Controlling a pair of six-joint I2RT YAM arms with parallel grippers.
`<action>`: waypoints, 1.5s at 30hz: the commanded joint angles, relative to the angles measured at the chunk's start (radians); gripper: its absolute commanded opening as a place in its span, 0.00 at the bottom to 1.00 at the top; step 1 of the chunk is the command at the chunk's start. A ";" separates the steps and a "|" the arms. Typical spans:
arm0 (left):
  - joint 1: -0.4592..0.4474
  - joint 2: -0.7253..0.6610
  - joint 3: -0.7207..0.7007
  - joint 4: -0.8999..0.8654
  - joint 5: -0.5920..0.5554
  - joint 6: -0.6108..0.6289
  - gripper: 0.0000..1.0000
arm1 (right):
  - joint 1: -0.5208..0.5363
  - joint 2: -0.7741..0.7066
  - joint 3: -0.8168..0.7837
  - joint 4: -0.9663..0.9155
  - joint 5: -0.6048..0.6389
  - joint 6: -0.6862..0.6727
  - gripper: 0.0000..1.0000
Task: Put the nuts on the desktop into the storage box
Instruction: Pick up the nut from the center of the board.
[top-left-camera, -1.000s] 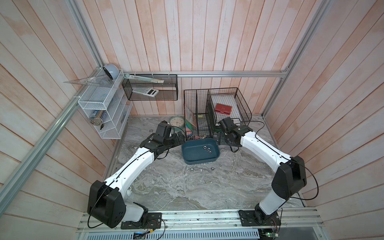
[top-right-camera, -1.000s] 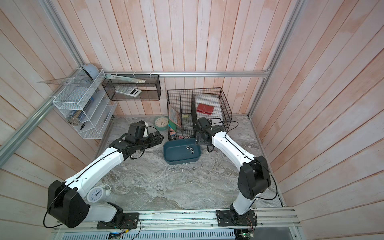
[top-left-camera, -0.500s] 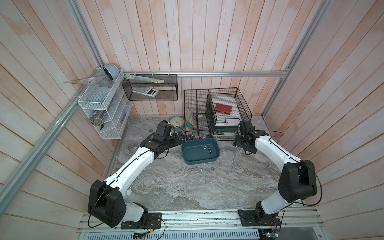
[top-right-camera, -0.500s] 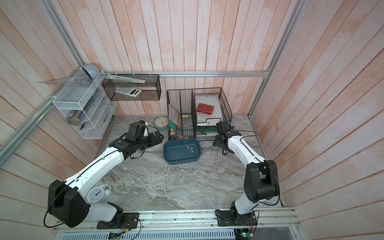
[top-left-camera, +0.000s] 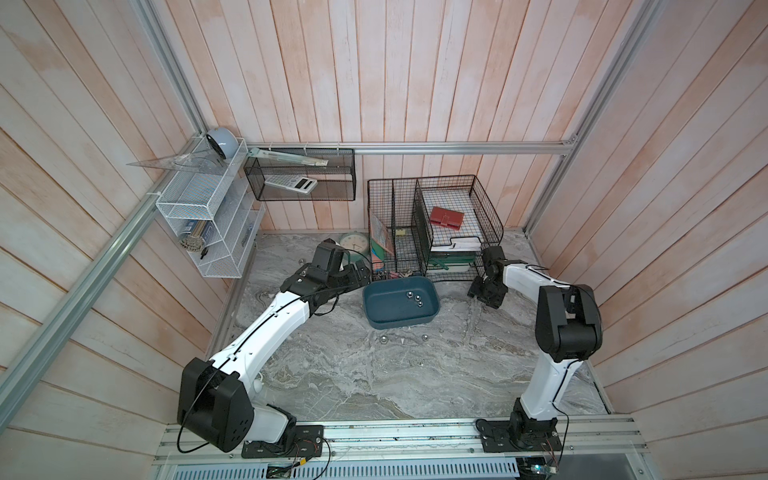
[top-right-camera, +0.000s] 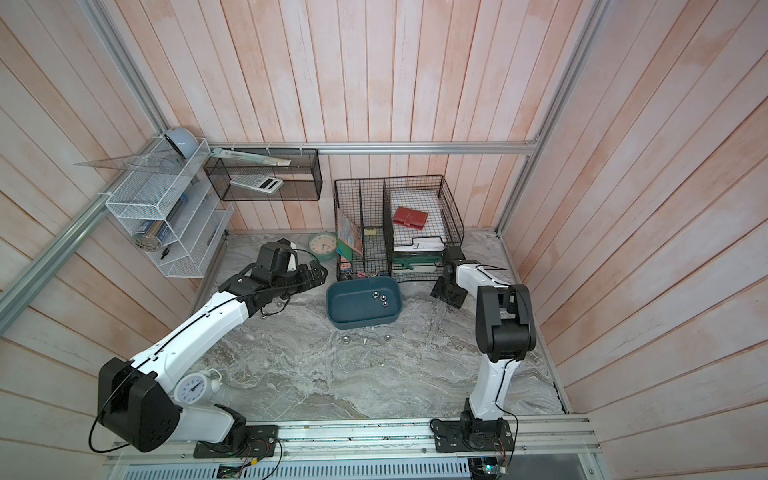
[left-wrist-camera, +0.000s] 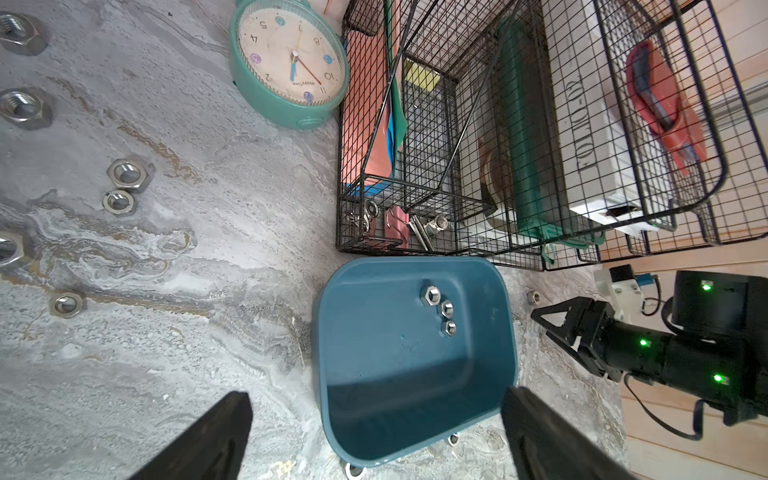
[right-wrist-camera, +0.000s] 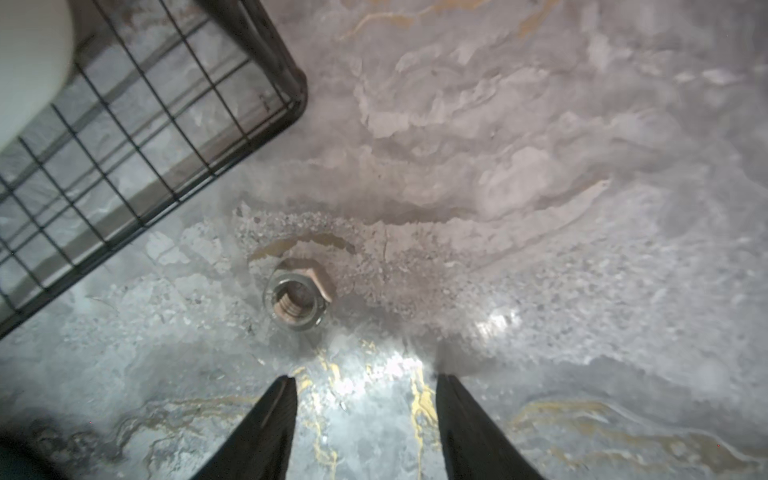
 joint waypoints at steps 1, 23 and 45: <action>0.004 -0.011 0.010 -0.006 -0.023 -0.009 1.00 | -0.005 0.034 0.051 0.024 -0.033 -0.016 0.59; 0.004 -0.011 0.007 -0.009 -0.033 -0.014 1.00 | -0.020 0.120 0.125 0.057 -0.009 -0.008 0.50; 0.004 -0.016 -0.002 -0.007 -0.021 -0.014 1.00 | -0.017 0.077 0.040 0.066 -0.017 0.023 0.24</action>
